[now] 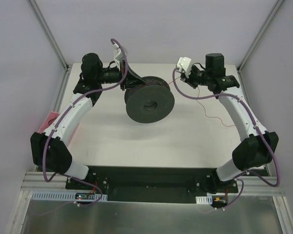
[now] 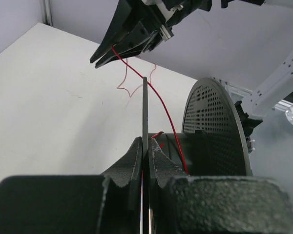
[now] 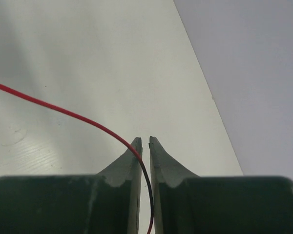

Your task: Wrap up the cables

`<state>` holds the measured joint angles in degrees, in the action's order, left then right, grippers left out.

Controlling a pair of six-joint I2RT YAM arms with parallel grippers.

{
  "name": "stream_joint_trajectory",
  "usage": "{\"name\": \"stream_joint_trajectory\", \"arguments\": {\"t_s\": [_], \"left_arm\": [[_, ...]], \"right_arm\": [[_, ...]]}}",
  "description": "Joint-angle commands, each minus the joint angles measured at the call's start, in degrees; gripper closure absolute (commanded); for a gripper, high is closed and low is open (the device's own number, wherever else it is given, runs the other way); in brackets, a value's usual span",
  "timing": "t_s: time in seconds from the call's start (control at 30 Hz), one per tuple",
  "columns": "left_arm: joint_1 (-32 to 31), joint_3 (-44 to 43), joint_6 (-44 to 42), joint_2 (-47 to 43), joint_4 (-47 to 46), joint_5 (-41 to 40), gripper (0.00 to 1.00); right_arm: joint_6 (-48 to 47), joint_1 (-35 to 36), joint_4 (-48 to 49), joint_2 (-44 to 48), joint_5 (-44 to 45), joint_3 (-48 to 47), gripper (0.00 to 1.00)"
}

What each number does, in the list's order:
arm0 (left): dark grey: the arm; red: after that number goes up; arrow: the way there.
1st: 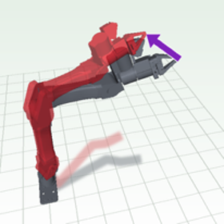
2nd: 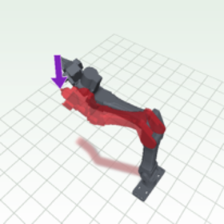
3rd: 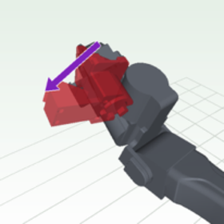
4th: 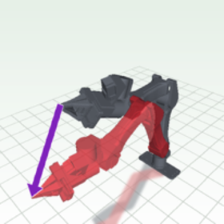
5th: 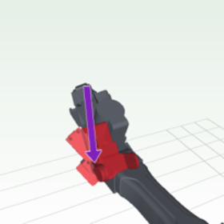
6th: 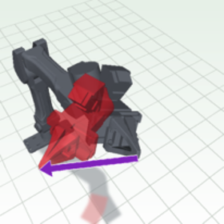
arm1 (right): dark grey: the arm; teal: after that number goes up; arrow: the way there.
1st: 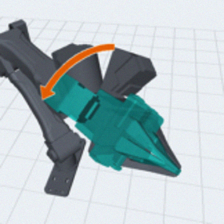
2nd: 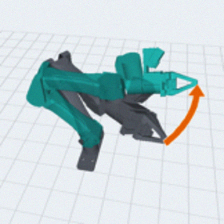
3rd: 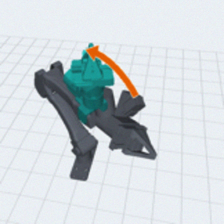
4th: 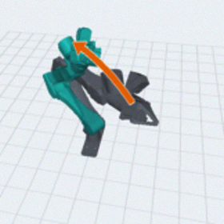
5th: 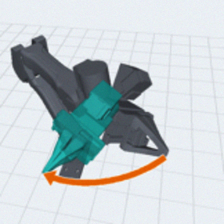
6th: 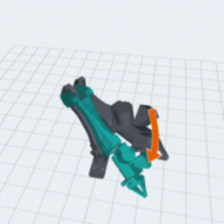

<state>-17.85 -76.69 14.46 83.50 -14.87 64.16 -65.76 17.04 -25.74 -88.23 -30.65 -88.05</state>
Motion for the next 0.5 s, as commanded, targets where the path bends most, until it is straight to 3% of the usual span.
{"name": "stream_joint_trajectory", "arguments": {"t_s": [0.0, 0.13, 0.47], "left_arm": [[1.67, -4.70, 15.13, -1.60, -12.52, 1.06, 1.00], [4.22, -7.42, 26.03, 0.34, -18.24, -2.90, 1.00], [6.77, -15.15, 27.99, 0.87, -9.49, -14.13, 1.00]], "right_arm": [[3.88, -2.09, 1.92, -1.25, -0.28, -0.81, 0.86], [4.14, -3.32, 2.71, -1.60, -0.55, 2.70, 0.86], [10.82, -7.46, 8.77, -5.54, -4.23, 11.06, 0.88]]}}
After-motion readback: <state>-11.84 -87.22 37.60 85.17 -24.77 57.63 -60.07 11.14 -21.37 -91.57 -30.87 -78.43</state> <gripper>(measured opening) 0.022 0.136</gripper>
